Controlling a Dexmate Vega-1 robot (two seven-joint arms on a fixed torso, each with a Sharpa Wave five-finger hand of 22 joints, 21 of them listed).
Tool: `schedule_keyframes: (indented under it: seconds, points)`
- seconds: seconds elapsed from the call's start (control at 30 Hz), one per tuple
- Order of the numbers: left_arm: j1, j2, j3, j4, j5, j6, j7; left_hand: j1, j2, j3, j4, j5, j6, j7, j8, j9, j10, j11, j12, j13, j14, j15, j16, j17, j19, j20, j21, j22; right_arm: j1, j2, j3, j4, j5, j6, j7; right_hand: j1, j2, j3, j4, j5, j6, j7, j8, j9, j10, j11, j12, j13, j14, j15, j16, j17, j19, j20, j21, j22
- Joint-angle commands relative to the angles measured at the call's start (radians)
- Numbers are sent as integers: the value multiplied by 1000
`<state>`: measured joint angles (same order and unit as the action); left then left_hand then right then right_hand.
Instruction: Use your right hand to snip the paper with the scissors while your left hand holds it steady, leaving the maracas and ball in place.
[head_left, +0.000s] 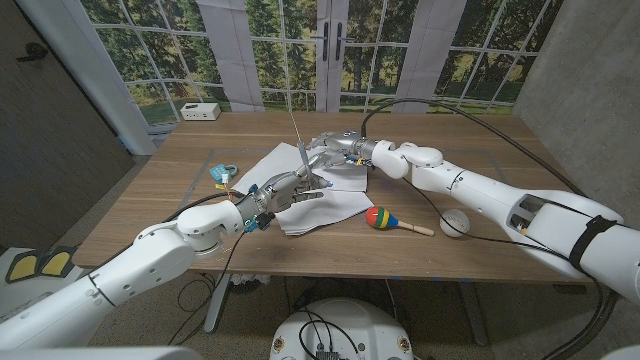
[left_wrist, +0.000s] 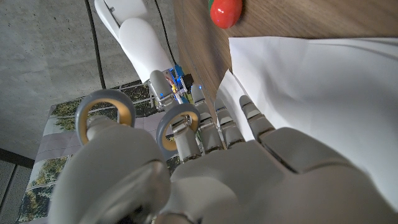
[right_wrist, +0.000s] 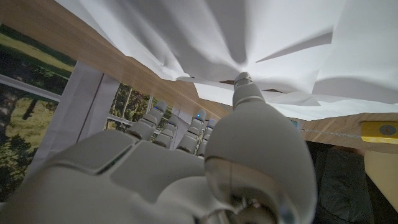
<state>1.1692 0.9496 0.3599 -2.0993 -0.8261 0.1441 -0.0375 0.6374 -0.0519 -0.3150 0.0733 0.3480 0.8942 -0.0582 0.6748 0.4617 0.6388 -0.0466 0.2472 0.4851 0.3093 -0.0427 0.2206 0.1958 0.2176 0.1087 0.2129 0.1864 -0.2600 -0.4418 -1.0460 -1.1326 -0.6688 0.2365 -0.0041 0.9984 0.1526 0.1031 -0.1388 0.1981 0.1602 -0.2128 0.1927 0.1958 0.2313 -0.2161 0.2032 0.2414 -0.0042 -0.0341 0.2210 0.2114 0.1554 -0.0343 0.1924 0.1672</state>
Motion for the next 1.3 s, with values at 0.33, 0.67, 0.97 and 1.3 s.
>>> schedule_keyframes:
  seconds: [0.33,0.67,0.97,1.3]
  points:
    - [17,2,-8,-6,1,-14,5,11,2,-3,9,-4,-21,33,3,1,132,-119,-6,6,4,-42,-1,-1,3,-9,-3,2,21,17,-30,26,10,21,32,10,-6,3,7,-7,-19,-1,-1,0,-43,4,-8,-3,-11,-185,-8,-3,19,-127,0,1]
    - [16,1,-7,-4,1,-14,2,12,3,-3,10,-4,-19,33,2,1,133,-120,-7,7,4,-43,-1,-1,3,-9,-3,2,22,32,-33,41,13,26,16,-4,-6,-2,19,-7,-48,3,-5,1,-61,3,-6,-3,-12,-181,-7,-3,16,-119,-3,1]
    - [15,-1,-7,-2,-1,-14,3,13,4,-4,12,-4,-13,30,2,0,143,-120,-4,9,6,-44,-1,-1,4,-10,-3,2,34,54,-42,75,27,41,20,-53,25,-4,61,-1,-60,-1,0,1,-73,3,-2,-6,-15,-182,0,4,0,-98,-6,2]
    - [15,-1,-8,-1,-3,-13,4,13,4,-4,14,-4,-13,32,1,0,144,-121,-5,10,6,-43,-1,-1,5,-10,-3,2,48,62,-55,100,27,56,16,-60,44,13,76,6,-51,-2,5,1,-65,1,3,-6,-15,-188,4,9,-5,-96,-6,2]
